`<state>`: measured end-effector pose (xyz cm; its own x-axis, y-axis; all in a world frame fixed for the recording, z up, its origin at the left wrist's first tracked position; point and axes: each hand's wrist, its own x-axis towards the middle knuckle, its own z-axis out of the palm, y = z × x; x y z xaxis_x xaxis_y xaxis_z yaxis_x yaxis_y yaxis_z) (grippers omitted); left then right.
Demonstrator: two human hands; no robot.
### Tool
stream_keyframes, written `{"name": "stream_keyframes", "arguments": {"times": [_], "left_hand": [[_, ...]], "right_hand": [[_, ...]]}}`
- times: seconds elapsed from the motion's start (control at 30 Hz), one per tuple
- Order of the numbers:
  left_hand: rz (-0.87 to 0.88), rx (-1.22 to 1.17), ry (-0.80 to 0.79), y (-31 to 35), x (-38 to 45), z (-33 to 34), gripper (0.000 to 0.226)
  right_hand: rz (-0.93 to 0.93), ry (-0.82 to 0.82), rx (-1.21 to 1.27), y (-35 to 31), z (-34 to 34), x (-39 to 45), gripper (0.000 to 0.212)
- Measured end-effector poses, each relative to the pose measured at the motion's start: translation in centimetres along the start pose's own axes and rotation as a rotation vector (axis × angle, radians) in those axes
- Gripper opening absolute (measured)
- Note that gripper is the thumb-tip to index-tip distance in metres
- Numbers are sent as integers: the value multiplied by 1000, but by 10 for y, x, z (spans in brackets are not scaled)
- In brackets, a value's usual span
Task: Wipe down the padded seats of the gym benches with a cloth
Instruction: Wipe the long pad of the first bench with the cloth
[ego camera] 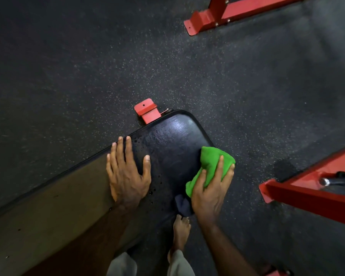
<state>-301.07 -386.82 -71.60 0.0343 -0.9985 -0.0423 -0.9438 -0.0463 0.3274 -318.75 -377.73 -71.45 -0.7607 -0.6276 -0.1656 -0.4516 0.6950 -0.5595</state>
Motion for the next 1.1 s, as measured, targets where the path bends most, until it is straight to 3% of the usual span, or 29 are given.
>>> {"name": "stream_keyframes", "arguments": {"times": [0.07, 0.2, 0.23, 0.27, 0.33, 0.37, 0.4, 0.5, 0.57, 0.7, 0.73, 0.87, 0.9, 1.03, 1.1], "left_hand": [[0, 2, 1, -2, -1, 1, 72], [5, 8, 11, -3, 0, 1, 72], [2, 8, 12, -3, 0, 1, 72], [-2, 6, 9, -2, 0, 1, 72], [-9, -2, 0, -1, 0, 1, 71], [-10, -2, -1, -2, 0, 1, 71], [-9, 0, 3, -2, -1, 1, 70], [0, -10, 0, -4, 0, 1, 69], [3, -16, -5, -2, 0, 1, 68], [-18, -35, -37, -2, 1, 1, 66], [-13, -42, -33, -3, 1, 1, 67], [12, -75, -17, -5, 0, 2, 73], [17, -63, -18, -6, 0, 2, 75], [17, -55, -28, -5, -1, 2, 78], [20, -74, -13, -6, -1, 3, 81]], "right_hand": [[122, 40, -32, -28, 14, -13, 69], [-515, -244, -309, -17, -1, -23, 75], [-560, -256, -340, -11, -6, -10, 76], [-512, -232, -350, -12, -6, 2, 76], [-223, -137, -292, -32, 5, 12, 74], [-153, -115, -276, -48, 13, 9, 74], [-195, -137, -291, -60, 20, 2, 75], [-736, -374, -371, -59, 24, -5, 82], [-861, -403, -388, -52, 17, 24, 81], [-428, -217, -329, -80, 34, 24, 77], [-426, -215, -316, -88, 39, 15, 77], [-984, -442, -383, -79, 31, 34, 72], [-1020, -436, -403, -79, 29, 50, 72], [-549, -201, -337, -107, 49, 54, 72], [-674, -249, -333, -112, 58, 36, 71]]}}
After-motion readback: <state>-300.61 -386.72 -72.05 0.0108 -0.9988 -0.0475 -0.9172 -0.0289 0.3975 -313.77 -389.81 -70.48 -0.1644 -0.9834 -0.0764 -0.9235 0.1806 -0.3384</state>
